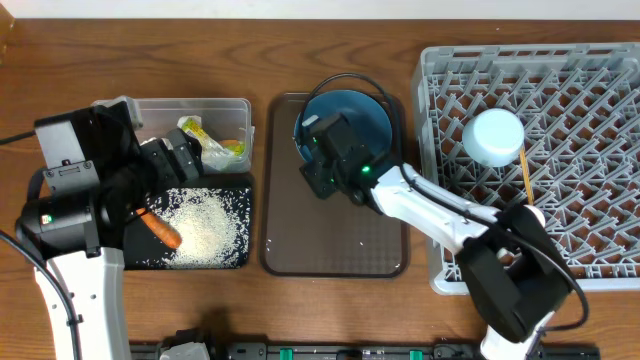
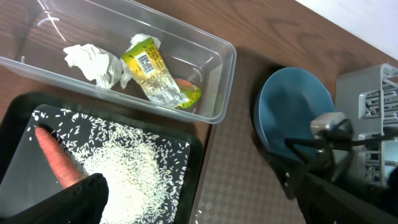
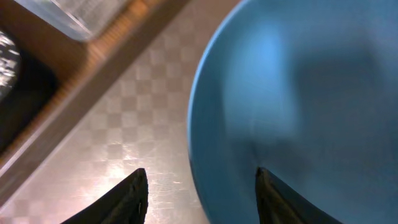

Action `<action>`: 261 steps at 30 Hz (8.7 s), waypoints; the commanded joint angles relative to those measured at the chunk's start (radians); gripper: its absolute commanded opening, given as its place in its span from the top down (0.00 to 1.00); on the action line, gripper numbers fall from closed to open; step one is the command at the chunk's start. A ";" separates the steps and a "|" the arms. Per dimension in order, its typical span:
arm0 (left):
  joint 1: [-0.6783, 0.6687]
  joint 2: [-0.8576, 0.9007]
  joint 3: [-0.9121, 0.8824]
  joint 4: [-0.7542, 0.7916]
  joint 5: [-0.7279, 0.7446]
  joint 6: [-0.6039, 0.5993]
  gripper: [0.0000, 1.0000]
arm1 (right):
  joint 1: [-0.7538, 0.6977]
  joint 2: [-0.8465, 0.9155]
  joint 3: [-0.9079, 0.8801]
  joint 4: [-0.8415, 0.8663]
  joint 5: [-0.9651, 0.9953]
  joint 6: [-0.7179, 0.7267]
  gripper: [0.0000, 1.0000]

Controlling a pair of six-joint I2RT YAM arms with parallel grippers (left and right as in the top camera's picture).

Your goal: Sort waste into correct bins and load items into the dishwasher rack

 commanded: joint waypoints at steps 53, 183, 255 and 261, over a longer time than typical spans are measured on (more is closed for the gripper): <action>0.005 -0.003 0.002 -0.003 -0.012 0.013 0.02 | -0.006 -0.145 0.013 0.062 -0.157 0.014 0.99; 0.005 -0.003 0.002 -0.003 -0.012 0.013 0.02 | -1.402 -0.061 0.010 0.314 -1.511 0.325 0.99; 0.005 -0.003 0.002 -0.003 -0.012 0.013 0.02 | -0.931 -0.210 0.011 -0.367 0.043 0.091 0.79; 0.005 -0.003 0.002 -0.003 -0.012 0.013 0.02 | -0.943 -0.294 0.020 -0.367 -0.039 0.061 0.25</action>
